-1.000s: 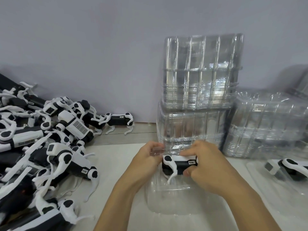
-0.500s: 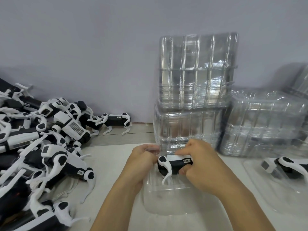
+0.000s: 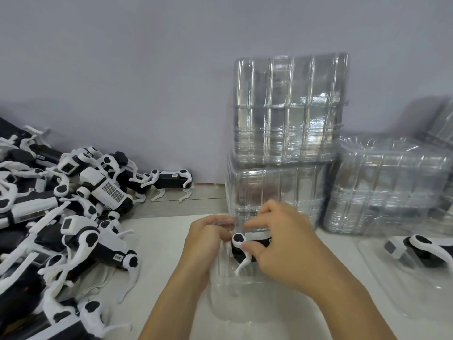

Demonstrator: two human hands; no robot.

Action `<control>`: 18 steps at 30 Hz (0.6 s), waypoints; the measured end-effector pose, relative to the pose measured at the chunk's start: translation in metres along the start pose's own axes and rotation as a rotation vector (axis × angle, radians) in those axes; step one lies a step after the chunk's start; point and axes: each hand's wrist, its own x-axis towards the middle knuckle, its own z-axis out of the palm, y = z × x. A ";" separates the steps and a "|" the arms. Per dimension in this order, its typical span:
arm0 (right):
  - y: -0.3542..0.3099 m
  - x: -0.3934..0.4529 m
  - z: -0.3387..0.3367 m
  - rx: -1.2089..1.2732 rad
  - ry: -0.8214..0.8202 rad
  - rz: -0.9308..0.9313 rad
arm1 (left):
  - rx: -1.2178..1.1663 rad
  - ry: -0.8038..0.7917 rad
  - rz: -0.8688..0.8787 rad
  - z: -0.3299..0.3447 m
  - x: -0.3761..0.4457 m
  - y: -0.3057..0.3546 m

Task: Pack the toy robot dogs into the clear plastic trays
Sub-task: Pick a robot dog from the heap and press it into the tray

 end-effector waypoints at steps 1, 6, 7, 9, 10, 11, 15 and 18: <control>-0.005 0.000 0.003 -0.012 -0.015 -0.018 | -0.006 -0.004 0.002 0.000 -0.001 0.000; -0.016 0.002 0.007 -0.091 -0.046 0.026 | -0.029 -0.002 0.015 0.002 -0.001 -0.001; -0.019 0.002 0.006 -0.100 -0.052 0.034 | -0.021 -0.006 0.021 0.002 0.000 -0.001; -0.023 0.002 0.004 -0.112 -0.056 0.045 | 0.000 -0.015 0.029 0.001 0.002 -0.003; -0.024 0.002 0.004 -0.110 -0.055 0.051 | 0.014 -0.018 0.032 0.001 0.003 -0.004; -0.024 0.002 0.004 -0.107 -0.053 0.055 | 0.032 -0.019 0.036 0.001 0.004 -0.004; -0.020 0.001 0.008 -0.107 -0.011 0.095 | 0.083 -0.034 0.068 0.000 0.003 -0.003; -0.016 0.001 0.010 -0.060 0.017 0.114 | 0.088 -0.125 0.084 -0.003 0.002 -0.003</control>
